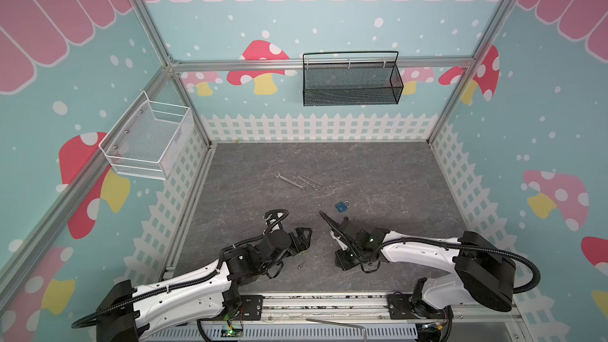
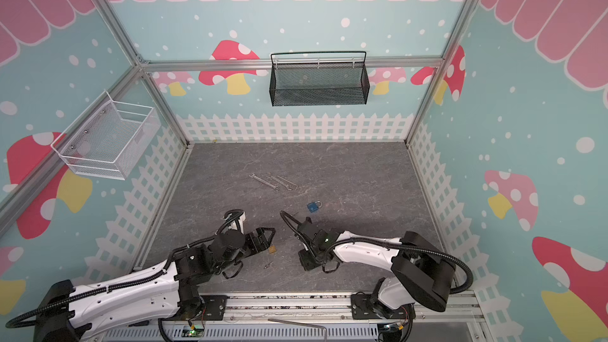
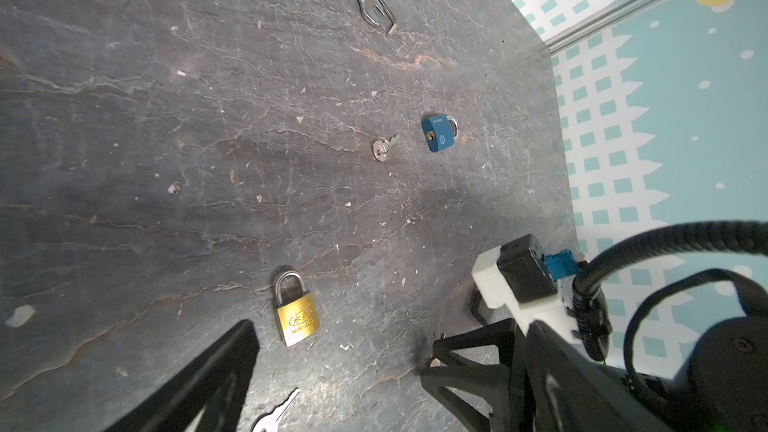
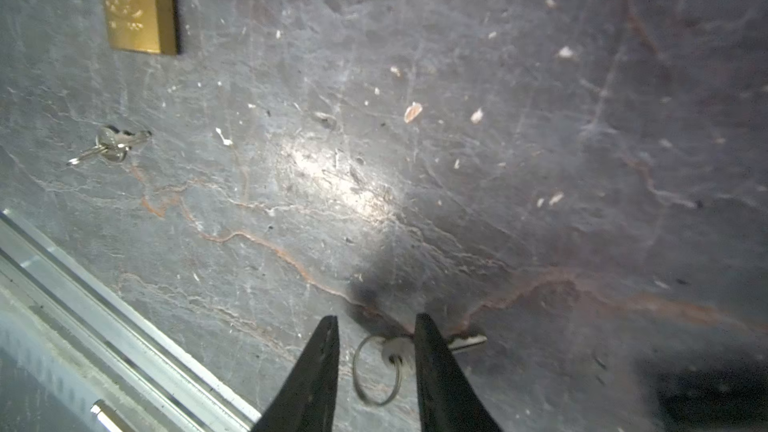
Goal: Unlock with the key
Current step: 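Lower the right gripper over the silver key ring near the black padlock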
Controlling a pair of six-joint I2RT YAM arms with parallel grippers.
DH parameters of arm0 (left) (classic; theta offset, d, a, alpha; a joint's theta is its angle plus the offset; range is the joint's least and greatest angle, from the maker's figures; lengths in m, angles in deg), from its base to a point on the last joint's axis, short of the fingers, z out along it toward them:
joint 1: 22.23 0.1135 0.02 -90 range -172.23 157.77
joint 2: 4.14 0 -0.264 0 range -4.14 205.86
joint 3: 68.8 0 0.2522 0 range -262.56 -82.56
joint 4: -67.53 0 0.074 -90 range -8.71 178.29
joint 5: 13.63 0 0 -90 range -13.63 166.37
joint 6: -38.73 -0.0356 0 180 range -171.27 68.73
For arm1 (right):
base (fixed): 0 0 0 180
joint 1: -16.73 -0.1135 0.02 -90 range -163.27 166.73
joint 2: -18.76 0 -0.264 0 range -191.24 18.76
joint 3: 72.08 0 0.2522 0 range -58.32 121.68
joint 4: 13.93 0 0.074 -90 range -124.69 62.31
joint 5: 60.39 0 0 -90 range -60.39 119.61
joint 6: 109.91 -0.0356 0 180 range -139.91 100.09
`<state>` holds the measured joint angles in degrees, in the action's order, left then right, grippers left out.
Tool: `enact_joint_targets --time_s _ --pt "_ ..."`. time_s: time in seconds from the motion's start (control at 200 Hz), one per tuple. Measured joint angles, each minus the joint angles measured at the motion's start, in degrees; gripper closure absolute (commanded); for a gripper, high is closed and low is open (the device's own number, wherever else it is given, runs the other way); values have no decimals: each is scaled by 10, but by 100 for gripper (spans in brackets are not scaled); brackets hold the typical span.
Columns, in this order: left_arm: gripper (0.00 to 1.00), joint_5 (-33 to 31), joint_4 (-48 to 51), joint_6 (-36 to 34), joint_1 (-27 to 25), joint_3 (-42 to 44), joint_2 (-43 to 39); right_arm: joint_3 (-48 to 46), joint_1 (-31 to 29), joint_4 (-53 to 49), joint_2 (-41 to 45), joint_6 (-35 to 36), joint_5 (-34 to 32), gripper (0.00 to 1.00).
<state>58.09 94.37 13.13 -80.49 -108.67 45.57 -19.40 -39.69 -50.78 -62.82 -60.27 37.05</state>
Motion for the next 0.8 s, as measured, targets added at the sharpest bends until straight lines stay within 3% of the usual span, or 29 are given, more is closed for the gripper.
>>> enact_joint_targets --time_s 0.125,0.35,0.585,0.8 --pt "0 0 0 3 0 0 0 0 -2 2 -1 5 -1 75" --pt "0 0 0 10 0 2 4 0 -3 1 -1 11 -5 75" --pt "0 0 0 12 0 2 8 0 -3 -14 31 9 -12 66" --pt "0 0 0 10 0 2 18 -13 -7 -30 68 -40 -7 60"
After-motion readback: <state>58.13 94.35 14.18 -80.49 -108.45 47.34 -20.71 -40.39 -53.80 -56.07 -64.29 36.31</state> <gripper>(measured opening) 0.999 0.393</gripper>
